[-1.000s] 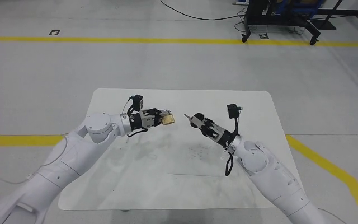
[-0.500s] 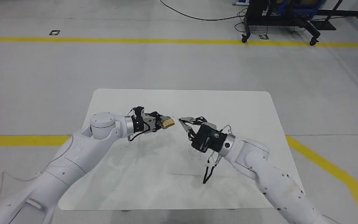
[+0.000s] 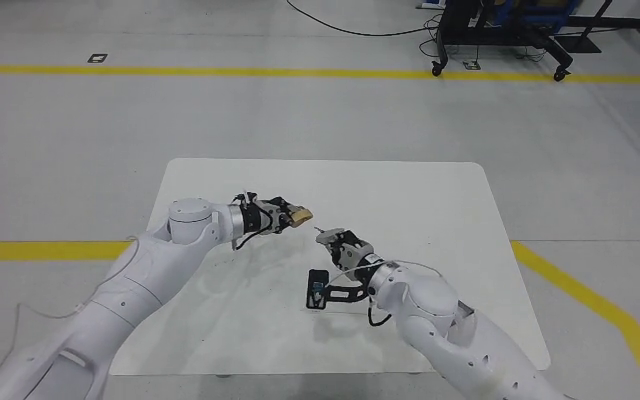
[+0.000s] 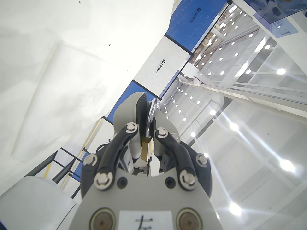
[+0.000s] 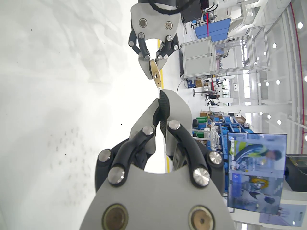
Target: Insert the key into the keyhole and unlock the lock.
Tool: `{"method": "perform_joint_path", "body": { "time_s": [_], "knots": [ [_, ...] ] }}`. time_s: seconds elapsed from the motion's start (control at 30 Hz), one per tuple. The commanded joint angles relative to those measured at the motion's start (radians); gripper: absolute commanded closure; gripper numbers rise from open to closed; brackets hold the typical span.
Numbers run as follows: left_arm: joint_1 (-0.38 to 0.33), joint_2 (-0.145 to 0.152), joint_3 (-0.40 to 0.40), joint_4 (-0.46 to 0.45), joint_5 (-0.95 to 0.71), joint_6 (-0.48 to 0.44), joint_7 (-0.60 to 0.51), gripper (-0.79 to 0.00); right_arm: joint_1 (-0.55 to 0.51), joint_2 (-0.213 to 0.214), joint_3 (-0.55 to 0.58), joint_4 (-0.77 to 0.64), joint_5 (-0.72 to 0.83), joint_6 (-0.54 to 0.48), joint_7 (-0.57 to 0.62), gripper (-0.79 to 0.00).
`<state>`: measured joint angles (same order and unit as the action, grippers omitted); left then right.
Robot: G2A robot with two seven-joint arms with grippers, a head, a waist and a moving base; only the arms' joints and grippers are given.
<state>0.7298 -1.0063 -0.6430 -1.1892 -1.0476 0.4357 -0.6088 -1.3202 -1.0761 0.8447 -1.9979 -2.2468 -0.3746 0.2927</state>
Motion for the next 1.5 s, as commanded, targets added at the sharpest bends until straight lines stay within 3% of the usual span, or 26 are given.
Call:
{"method": "perform_joint_path", "body": {
  "time_s": [0.0,0.33,0.67,1.47],
  "knots": [
    [0.000,-0.005,-0.003,0.004,0.010,-0.007,0.016,0.000,0.006,-0.007,-0.019,0.001,-0.009,0.007,0.017,0.000],
    [0.017,-0.027,-0.022,0.006,0.048,-0.037,0.061,0.000,0.063,-0.057,-0.133,0.061,-0.112,0.044,0.142,0.000],
    [0.024,-0.041,-0.043,0.015,0.086,-0.010,0.051,0.000,0.117,-0.093,-0.125,0.124,-0.034,0.003,0.176,0.000],
    [0.033,-0.069,-0.086,0.034,0.167,0.039,0.014,0.000,0.178,-0.163,-0.162,0.206,-0.067,-0.049,0.269,0.000]
  ]
}}
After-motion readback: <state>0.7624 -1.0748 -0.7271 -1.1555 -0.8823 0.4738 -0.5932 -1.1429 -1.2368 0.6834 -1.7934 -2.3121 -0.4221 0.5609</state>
